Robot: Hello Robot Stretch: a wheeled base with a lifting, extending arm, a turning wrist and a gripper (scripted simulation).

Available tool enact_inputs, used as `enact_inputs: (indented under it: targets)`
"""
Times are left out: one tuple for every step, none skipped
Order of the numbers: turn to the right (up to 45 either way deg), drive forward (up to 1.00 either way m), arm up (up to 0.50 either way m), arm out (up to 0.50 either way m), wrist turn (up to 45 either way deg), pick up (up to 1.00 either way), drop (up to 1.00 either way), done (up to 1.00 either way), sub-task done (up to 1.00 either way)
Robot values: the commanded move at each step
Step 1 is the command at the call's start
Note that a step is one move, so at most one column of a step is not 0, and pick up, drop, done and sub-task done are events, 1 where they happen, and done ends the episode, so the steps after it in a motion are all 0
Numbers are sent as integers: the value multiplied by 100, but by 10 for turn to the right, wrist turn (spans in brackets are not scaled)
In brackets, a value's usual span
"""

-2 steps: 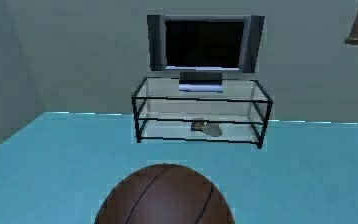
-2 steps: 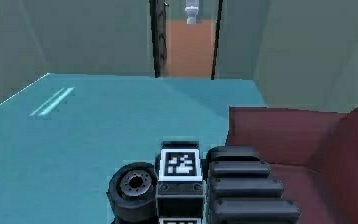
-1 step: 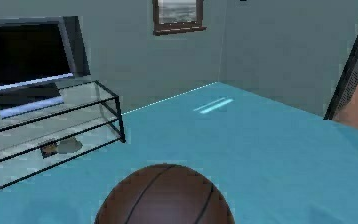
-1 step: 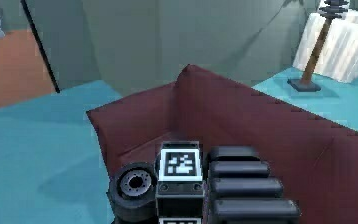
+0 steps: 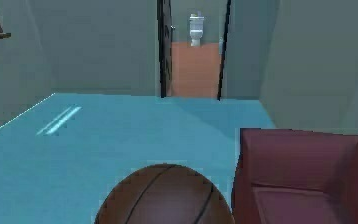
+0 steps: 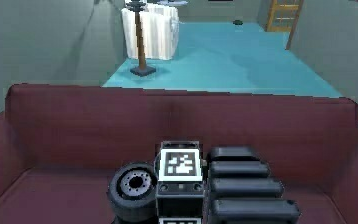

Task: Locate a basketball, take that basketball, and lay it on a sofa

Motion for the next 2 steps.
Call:
enact_inputs:
  targets:
    - [450,0,0,0,0,0,0,0,0]
    - [360,0,0,0,0,0,0,0,0]
